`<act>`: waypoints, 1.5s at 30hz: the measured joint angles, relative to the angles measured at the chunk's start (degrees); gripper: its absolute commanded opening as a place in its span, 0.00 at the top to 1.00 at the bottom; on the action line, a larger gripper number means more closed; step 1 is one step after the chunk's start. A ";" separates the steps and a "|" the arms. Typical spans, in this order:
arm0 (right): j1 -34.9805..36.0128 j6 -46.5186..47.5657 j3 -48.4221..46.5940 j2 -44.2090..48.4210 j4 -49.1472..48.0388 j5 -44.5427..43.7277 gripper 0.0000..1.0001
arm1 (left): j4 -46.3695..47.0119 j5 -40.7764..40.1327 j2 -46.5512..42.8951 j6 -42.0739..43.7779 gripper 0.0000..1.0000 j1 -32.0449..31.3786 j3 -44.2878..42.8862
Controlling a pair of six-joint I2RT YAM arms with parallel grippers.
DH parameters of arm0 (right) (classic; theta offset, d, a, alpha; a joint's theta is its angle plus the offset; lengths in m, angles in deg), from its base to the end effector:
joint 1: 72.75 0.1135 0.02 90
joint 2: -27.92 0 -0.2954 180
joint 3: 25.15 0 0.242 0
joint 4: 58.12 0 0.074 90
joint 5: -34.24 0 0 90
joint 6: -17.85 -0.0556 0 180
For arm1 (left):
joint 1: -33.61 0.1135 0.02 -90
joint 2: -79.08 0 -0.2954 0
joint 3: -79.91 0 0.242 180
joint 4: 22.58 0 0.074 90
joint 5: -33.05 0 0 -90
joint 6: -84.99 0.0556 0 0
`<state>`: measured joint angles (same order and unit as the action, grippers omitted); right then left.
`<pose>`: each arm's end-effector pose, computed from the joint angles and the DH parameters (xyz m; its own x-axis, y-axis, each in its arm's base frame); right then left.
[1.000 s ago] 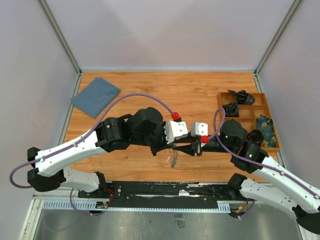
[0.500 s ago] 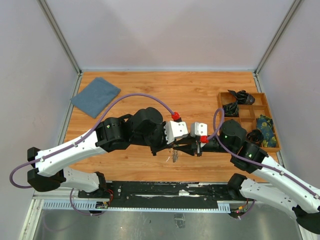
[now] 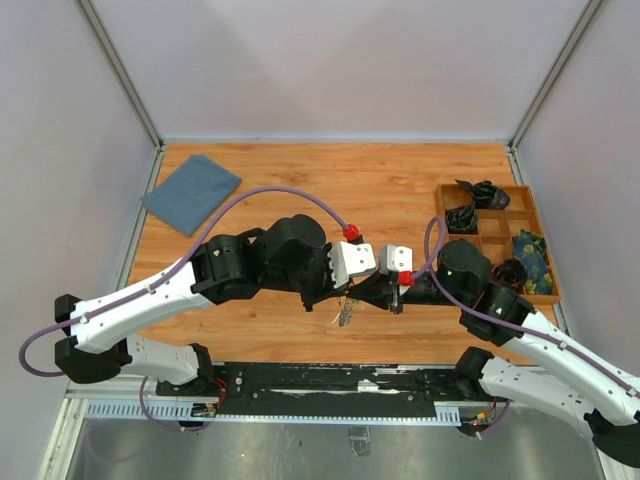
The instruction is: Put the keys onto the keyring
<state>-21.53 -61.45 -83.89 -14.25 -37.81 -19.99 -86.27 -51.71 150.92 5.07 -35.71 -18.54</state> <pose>0.0698 0.1387 0.3731 0.1451 -0.0599 -0.9876 -0.9881 0.0431 -0.1478 0.0827 -0.2334 0.4246 -0.0421 0.6050 -0.7951 0.9799 0.1804 0.0854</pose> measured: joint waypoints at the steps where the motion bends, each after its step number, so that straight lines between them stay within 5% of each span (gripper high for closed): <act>1: 0.00 0.00 0.00 -0.07 0.02 0.00 0.93 | 0.00 0.00 0.00 0.00 1.00 0.00 0.00; 10: 0.00 -1.77 0.72 0.13 -1.53 -1.44 0.99 | 0.09 -0.13 -0.26 0.04 0.99 0.02 0.00; 16: 0.00 -3.58 3.37 3.34 -5.38 -2.89 0.99 | 3.41 -0.13 -2.67 -0.11 0.70 -0.07 2.01; 21: 0.00 -4.28 3.41 5.14 -5.53 -4.31 1.00 | 8.13 0.55 -8.26 -0.90 0.62 -0.13 4.76; 45: 0.00 -6.29 0.61 6.03 -4.39 -4.04 1.00 | 20.63 0.59 -12.94 0.46 0.64 -0.20 13.55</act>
<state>-21.53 -67.74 -83.28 -8.22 -42.20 -24.04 -65.64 -51.12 137.98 5.53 -35.90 -4.99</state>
